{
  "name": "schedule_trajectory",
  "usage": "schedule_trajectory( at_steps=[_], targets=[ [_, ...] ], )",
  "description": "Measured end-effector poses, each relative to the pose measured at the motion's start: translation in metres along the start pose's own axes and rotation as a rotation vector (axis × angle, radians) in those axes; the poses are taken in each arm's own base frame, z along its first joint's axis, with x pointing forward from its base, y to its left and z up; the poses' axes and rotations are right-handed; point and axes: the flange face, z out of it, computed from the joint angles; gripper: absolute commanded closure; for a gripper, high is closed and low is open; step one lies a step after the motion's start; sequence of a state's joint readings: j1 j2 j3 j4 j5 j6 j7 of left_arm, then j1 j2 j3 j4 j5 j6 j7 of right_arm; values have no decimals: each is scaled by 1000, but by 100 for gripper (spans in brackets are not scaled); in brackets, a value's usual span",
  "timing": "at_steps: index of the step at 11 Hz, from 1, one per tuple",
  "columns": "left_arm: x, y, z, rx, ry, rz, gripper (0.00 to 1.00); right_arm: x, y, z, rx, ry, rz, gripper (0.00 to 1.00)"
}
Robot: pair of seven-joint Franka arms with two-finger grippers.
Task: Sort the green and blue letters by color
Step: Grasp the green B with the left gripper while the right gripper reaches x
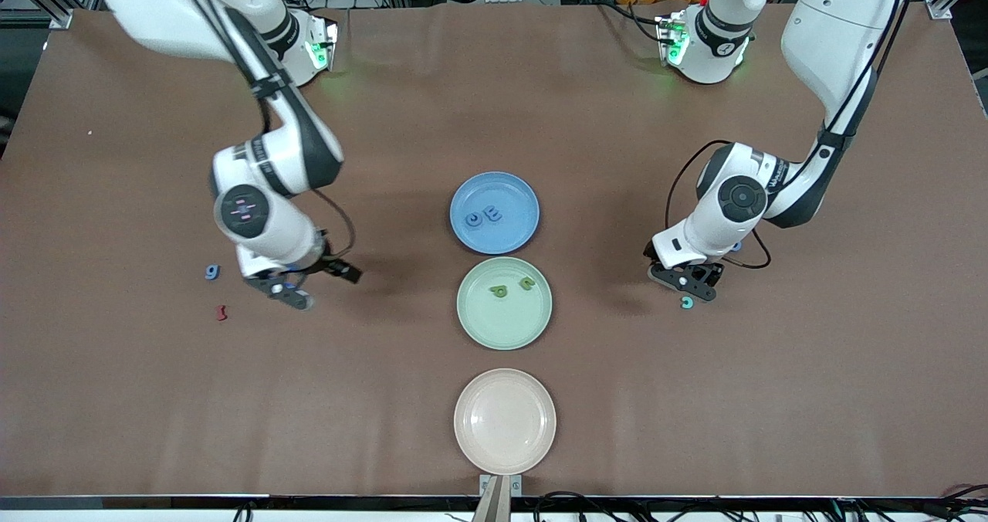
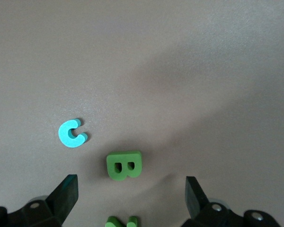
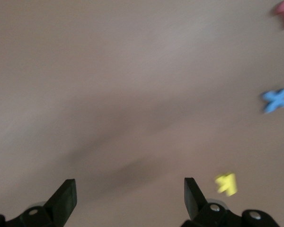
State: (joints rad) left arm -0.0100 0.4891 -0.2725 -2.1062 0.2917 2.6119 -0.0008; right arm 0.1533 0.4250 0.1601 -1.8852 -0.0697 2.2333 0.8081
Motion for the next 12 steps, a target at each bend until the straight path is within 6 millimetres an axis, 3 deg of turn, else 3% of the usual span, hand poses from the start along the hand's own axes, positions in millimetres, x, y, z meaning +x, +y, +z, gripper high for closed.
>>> schedule_trajectory(
  at_steps=[3,5,6,8,10,12],
  targets=[
    [1,0,6,1,7,11,2,64,88,4,-13,-6,76,0],
    [2,-1,7,1,9,10,9,83,127,11,-16,-22,21,0],
    [3,-2,7,1,11,8,15,85,136,15,-17,-27,-27,0],
    [6,-4,10,-2,12,4,17,87,146,23,-8,-18,-114,0],
    [7,-5,12,-4,12,3,19,86,164,44,27,48,-136,0],
    [7,-5,13,-5,11,1,29,82,191,65,29,51,-156,0]
  ],
)
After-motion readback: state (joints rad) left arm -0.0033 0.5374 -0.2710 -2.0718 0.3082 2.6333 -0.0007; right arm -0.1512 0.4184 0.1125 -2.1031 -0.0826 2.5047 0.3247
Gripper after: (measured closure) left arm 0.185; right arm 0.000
